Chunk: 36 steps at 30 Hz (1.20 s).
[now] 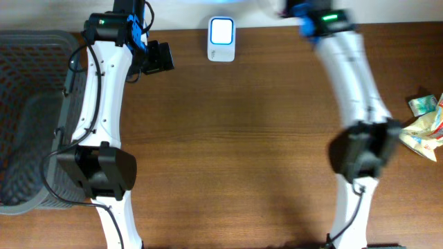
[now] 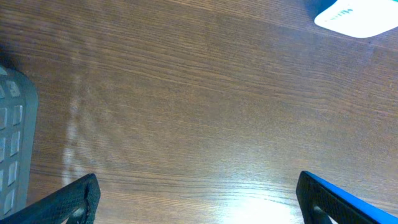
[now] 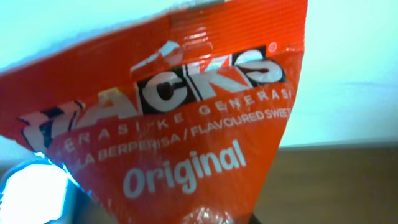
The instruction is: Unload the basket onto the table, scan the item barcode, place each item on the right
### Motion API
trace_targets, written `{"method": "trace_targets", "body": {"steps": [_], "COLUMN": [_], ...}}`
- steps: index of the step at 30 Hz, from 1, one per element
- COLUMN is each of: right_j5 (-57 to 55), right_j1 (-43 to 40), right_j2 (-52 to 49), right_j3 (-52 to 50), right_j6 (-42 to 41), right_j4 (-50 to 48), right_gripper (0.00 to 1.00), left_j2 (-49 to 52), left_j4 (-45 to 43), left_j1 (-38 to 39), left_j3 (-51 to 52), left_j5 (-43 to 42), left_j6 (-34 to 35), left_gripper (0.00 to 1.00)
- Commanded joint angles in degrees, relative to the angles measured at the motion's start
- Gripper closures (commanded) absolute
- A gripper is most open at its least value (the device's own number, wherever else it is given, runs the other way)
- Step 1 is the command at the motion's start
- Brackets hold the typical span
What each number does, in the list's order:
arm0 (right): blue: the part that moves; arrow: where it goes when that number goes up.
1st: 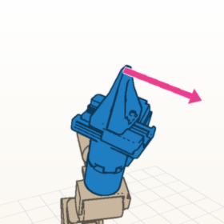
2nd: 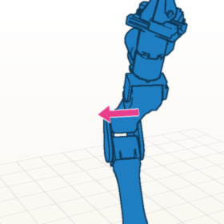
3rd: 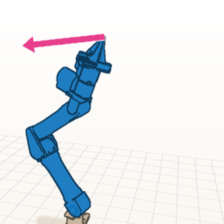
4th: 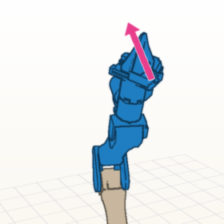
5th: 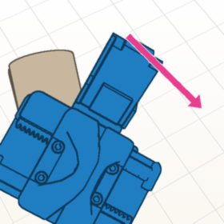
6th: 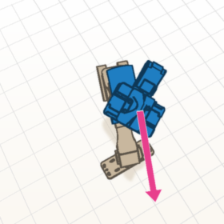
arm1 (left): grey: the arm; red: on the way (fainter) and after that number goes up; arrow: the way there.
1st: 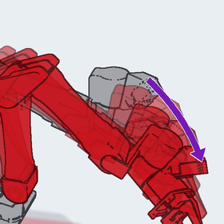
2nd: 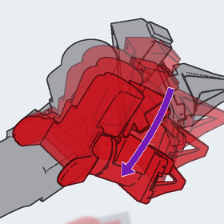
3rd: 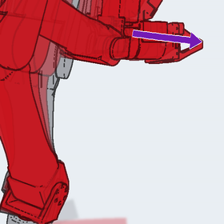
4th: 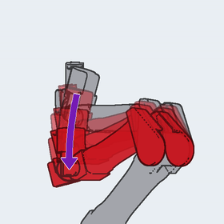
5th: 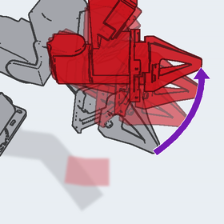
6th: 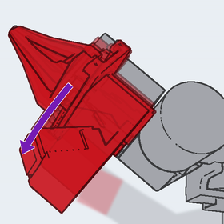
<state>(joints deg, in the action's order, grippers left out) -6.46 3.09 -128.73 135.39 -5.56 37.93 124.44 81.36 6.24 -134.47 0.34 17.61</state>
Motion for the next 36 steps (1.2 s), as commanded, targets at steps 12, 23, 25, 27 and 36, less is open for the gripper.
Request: {"method": "trace_targets", "body": {"steps": [12,23,25,27,36], "right_j5": [-4.7,5.0,7.1,7.0,17.3], "right_j1": [-34.6,-33.9,-31.6,-26.3,-10.9], "right_j2": [-7.3,17.8,24.8,33.6,74.6], "right_j3": [-0.2,-0.1,-0.1,-0.1,-32.4], "right_j6": [-13.2,-12.7,-9.6,-6.4,-7.6], "right_j4": [42.2,53.5,56.0,59.0,59.4], "right_gripper": [0.01,0.01,0.01,0.01,0.01], "left_j2": [0.4,0.4,0.4,0.4,0.4], "left_j4": [0.0,0.0,0.0,0.0,0.0], "left_j1": [0.0,0.0,0.0,0.0,0.0], "left_j3": [-0.1,-0.1,-0.1,-0.1,-0.1], "left_j5": [-0.4,-0.4,-0.4,-0.4,-0.4], "left_j6": [-0.3,-0.3,-0.3,-0.3,-0.3], "left_gripper": [0.01,0.01,0.01,0.01,0.01]}}
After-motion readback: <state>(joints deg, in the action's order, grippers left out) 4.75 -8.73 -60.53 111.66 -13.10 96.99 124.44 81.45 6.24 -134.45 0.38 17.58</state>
